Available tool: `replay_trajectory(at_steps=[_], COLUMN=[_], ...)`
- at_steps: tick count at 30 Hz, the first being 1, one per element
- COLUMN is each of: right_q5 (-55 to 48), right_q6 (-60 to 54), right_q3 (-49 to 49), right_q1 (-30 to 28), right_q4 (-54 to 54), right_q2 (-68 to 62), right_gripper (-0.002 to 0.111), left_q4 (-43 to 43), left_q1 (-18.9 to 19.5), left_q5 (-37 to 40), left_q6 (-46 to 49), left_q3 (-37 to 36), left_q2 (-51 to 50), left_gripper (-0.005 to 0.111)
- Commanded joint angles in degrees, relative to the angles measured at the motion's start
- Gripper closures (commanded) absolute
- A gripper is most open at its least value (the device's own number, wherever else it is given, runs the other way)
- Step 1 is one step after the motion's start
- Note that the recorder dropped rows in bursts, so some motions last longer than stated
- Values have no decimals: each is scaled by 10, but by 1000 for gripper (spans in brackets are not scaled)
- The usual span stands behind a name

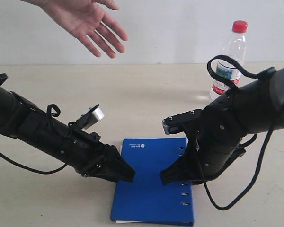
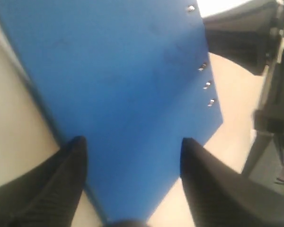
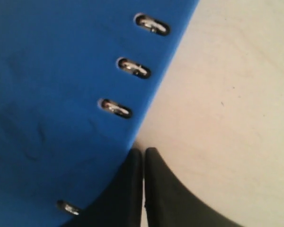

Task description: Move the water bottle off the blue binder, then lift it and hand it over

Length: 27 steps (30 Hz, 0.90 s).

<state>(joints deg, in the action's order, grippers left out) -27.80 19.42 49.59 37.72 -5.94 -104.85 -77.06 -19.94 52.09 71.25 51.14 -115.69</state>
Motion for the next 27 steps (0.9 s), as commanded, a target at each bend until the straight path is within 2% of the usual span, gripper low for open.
replay_trajectory(at_steps=[1, 4, 6, 10, 12, 14, 18, 23, 27], right_q5=[26, 26, 25, 13, 11, 12, 18, 18, 18], right_q6=[-13, -16, -19, -19, -19, -20, -20, -20, -20], right_q3=[-3, -3, -3, -3, -3, -3, -3, -3, -3], right_q1=[5, 5, 5, 5, 5, 5, 5, 5, 5], right_q4=[27, 27, 27, 27, 27, 27, 27, 27, 27], right_q2=[-11, -11, -11, -10, -10, -10, -10, -10, -10], right_gripper=[108, 108, 108, 108, 108, 108, 108, 108, 108], left_q4=[-30, -32, -8, 176, 277, 299, 243, 199, 151], left_q1=[-14, -14, -11, 0, 3, 3, -18, -40, -41], left_q5=[64, 57, 19, -148, -168, -162, -152, -151, -119], left_q6=[18, 19, 9, -156, -252, -282, -239, -210, -161], left_q3=[3, 3, 3, 4, 4, 4, -2, -2, -2], left_q2=[14, 21, 32, 66, 76, 76, 54, 16, 10], left_gripper=[52, 52, 56, 77, 86, 87, 85, 65, 56])
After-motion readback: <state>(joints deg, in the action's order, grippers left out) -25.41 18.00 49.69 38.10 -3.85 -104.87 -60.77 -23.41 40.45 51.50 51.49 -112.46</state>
